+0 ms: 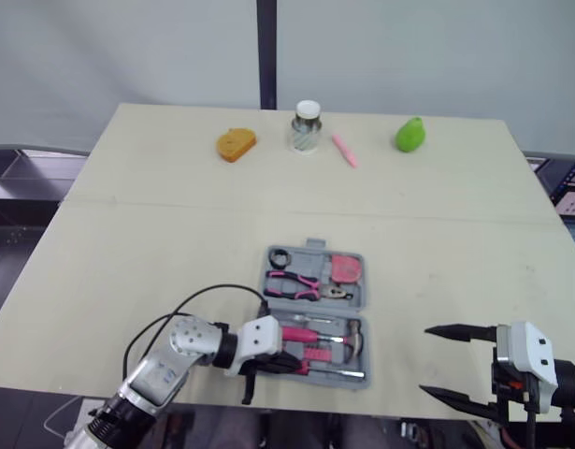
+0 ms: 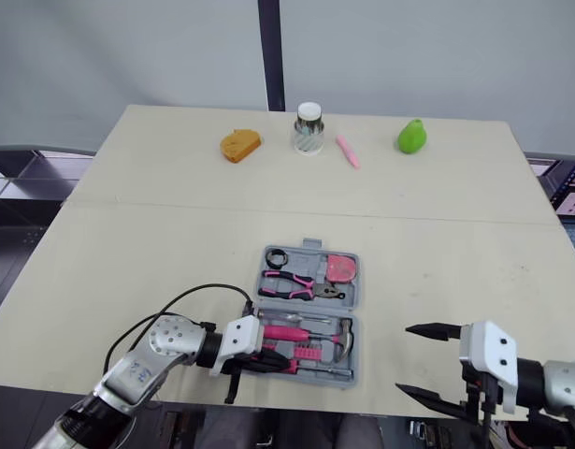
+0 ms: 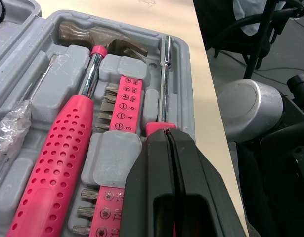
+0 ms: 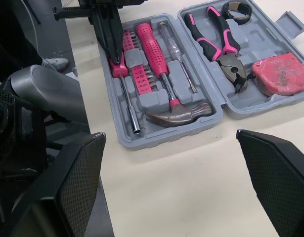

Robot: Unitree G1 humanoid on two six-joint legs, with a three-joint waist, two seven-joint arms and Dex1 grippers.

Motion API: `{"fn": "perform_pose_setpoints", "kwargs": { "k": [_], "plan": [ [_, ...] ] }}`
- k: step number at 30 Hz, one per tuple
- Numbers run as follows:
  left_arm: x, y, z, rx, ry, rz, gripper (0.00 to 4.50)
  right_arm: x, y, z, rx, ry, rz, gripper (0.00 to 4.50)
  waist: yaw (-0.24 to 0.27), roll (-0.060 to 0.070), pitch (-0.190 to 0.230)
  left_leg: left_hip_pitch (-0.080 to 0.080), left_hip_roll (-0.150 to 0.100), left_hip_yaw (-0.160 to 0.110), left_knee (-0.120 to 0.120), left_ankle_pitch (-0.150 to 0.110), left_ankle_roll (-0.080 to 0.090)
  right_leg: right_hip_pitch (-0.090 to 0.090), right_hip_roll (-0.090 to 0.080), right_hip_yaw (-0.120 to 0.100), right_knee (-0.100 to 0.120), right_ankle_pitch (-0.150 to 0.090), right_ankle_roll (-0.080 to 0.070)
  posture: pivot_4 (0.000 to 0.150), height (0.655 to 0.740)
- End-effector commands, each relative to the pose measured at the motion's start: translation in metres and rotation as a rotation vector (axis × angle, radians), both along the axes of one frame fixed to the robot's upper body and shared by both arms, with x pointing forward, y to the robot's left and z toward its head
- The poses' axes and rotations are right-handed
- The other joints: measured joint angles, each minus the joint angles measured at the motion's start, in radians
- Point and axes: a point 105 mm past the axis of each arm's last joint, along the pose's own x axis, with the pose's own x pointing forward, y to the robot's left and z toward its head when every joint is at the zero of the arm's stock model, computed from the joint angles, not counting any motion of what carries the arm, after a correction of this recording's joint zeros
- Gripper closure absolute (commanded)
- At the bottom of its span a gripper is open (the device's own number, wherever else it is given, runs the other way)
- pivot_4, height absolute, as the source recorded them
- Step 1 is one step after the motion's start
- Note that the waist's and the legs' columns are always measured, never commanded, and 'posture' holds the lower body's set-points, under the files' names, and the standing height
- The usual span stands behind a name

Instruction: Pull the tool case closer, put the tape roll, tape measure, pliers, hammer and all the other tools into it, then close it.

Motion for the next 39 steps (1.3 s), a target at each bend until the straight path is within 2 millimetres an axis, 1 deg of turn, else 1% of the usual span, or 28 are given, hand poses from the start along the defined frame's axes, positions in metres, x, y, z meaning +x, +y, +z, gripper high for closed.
{"fn": "perform_pose_setpoints", "kwargs": {
  "k": [1,8,16,20,24,34,37,39],
  "plan": [
    [-0.008,-0.001,-0.009,0.033,0.027,-0.017,4.43,0.001,0.000,0.009,-0.003,-0.047,-0.010,0.00,0.000,0.000,0.000,0.000,0.000,0.000,0.000,0.000,0.000,0.000,0.000,0.000,0.000,0.000,0.000,0.150,0.6950],
    [-0.010,0.001,-0.018,0.102,0.052,-0.014,4.43,-0.001,0.000,0.009,-0.002,-0.045,-0.012,0.00,0.001,0.001,-0.001,0.000,0.000,0.000,0.000,0.000,0.000,0.001,0.000,0.000,0.000,0.000,0.000,0.150,0.6950],
    [-0.011,0.001,-0.023,0.144,0.090,-0.007,4.43,-0.004,-0.001,0.009,-0.003,-0.039,-0.006,0.00,0.002,0.003,-0.002,0.001,0.000,0.000,0.000,-0.001,0.000,0.001,0.000,0.000,0.000,0.000,0.000,0.150,0.6950],
    [-0.013,0.003,-0.031,0.182,0.118,0.000,4.43,-0.002,0.000,0.009,0.000,-0.043,-0.007,0.00,0.001,0.004,-0.002,0.001,0.000,0.000,0.000,-0.001,0.000,0.001,0.000,0.000,-0.001,0.000,0.000,0.150,0.6950],
    [-0.014,0.001,-0.034,0.180,0.135,0.008,4.43,-0.003,0.001,0.010,0.003,-0.043,-0.008,0.00,0.001,0.005,-0.003,0.001,0.000,0.000,0.000,-0.001,0.000,0.001,0.000,0.000,0.000,0.000,0.000,0.150,0.6950],
    [-0.010,0.000,-0.032,0.165,0.142,0.017,4.43,-0.005,0.001,0.009,0.006,-0.038,0.001,0.00,0.002,0.006,-0.004,0.002,0.000,0.000,0.000,-0.001,0.001,0.002,0.000,0.000,-0.001,0.000,0.000,0.150,0.6950],
    [-0.007,0.001,-0.023,0.120,0.131,0.038,4.43,-0.004,0.003,0.009,0.012,-0.040,0.003,0.00,0.001,0.006,-0.004,0.002,0.000,0.000,0.000,-0.001,0.001,0.002,0.000,0.000,-0.001,0.000,0.000,0.150,0.6950],
    [-0.005,0.001,-0.012,0.066,0.112,0.045,4.43,-0.003,0.004,0.008,0.014,-0.043,0.005,0.00,0.001,0.006,-0.004,0.002,0.000,0.000,0.000,-0.001,0.001,0.002,0.000,0.000,-0.001,0.000,0.000,0.150,0.6950]
  ]
}}
